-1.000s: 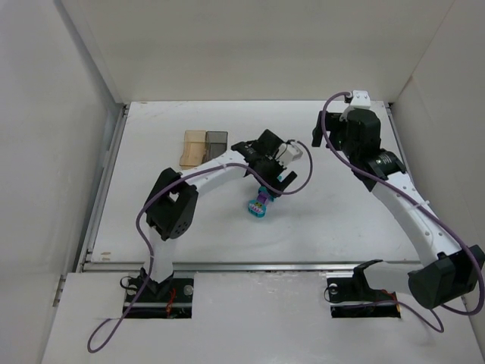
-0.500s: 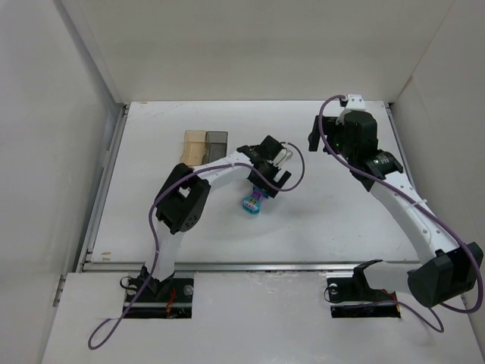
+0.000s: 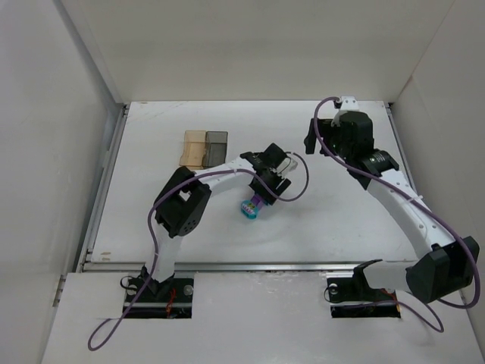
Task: Sort the legos into containers by color
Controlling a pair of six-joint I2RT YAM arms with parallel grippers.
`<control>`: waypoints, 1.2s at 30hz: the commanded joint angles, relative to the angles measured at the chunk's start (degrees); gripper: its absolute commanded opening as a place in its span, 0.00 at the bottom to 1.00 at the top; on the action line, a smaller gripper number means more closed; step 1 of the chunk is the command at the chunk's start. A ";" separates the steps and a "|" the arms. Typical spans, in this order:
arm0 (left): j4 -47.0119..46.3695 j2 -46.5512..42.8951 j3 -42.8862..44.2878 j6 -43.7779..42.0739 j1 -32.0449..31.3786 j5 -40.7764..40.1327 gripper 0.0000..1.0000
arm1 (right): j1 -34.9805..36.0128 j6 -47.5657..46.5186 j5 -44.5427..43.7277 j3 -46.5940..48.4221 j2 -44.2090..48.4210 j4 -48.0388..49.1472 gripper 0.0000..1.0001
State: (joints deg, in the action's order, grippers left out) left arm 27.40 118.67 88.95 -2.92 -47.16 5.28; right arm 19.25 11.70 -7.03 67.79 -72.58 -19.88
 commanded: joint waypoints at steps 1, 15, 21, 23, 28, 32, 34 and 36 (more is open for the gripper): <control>1.34 -5.64 -1.23 -2.35 0.49 1.49 0.05 | 0.53 -2.03 1.58 3.48 -0.72 -0.50 1.00; -13.94 -36.73 -14.94 -27.39 4.08 5.09 0.00 | -4.92 -10.12 36.71 24.58 -4.06 -11.22 1.00; -16.93 -41.94 -16.26 -27.59 4.09 7.29 0.00 | -4.92 -8.90 57.98 21.53 -4.06 -9.14 0.92; -17.73 -42.82 -16.78 -27.58 4.09 8.95 0.00 | -4.92 -4.69 62.29 18.88 -4.06 -4.66 0.86; -18.78 -42.82 -16.79 -26.53 4.09 9.58 0.00 | -3.70 3.32 65.91 16.06 -6.43 2.12 0.76; -19.31 -42.30 -16.26 -25.48 4.09 9.58 0.00 | -1.59 4.37 63.63 16.67 -7.05 2.73 0.81; -19.31 -42.30 -15.74 -24.86 4.09 9.58 0.00 | -0.27 4.38 62.76 16.67 -7.76 2.74 0.81; -19.31 -41.77 -15.73 -24.86 4.09 10.71 0.00 | 0.53 5.08 62.75 17.28 -10.03 2.74 0.79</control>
State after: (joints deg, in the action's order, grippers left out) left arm 11.77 77.17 72.25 -28.62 -42.81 13.76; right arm 18.33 15.03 54.08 83.64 -81.52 -21.54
